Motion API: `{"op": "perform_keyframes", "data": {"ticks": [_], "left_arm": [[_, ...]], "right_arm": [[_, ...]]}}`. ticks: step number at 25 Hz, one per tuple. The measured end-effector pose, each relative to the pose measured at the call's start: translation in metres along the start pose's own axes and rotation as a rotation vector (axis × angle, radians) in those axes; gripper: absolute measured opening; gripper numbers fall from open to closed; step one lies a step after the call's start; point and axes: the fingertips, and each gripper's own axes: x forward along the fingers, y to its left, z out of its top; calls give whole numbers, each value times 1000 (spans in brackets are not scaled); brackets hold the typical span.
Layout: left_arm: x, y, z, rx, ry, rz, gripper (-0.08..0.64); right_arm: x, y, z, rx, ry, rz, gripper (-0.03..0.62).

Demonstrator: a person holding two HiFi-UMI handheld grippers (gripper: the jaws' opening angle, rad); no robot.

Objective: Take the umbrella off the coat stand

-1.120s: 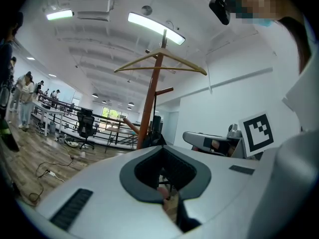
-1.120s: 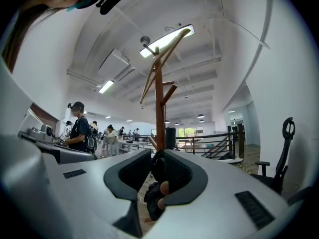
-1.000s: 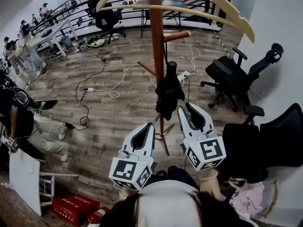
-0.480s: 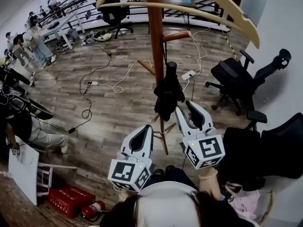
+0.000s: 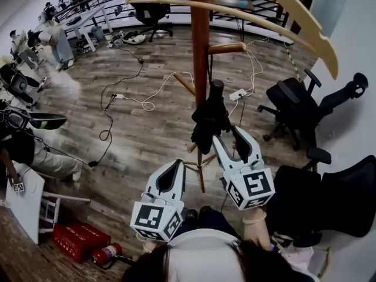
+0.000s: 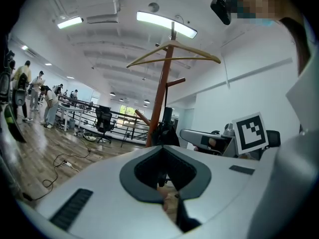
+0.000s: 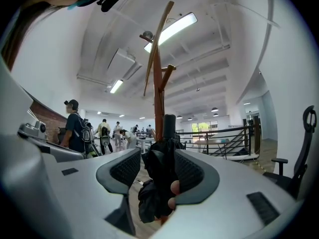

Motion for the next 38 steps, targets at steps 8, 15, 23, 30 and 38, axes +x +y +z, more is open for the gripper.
{"op": "perform_keyframes", "data": {"ticks": [8,15,23,30,38], "left_arm": [[9,-2,-14,-6,21,22,9],[14,6,-15,-11,36,43,9],[19,11,-21,-19,53,63,9],[21,19,-21,-42,58,75,9],[29,20,-22,-35,76,64,9]], "right_arm": [[11,-8,-17,-19,27,22,255],[27,-12,-29,-36,65,23,282],[40,-20,-42,0,87,28,293],[50,-20,-48,11,102,32,305],[62,-23,-56,15,126,34,324]]}}
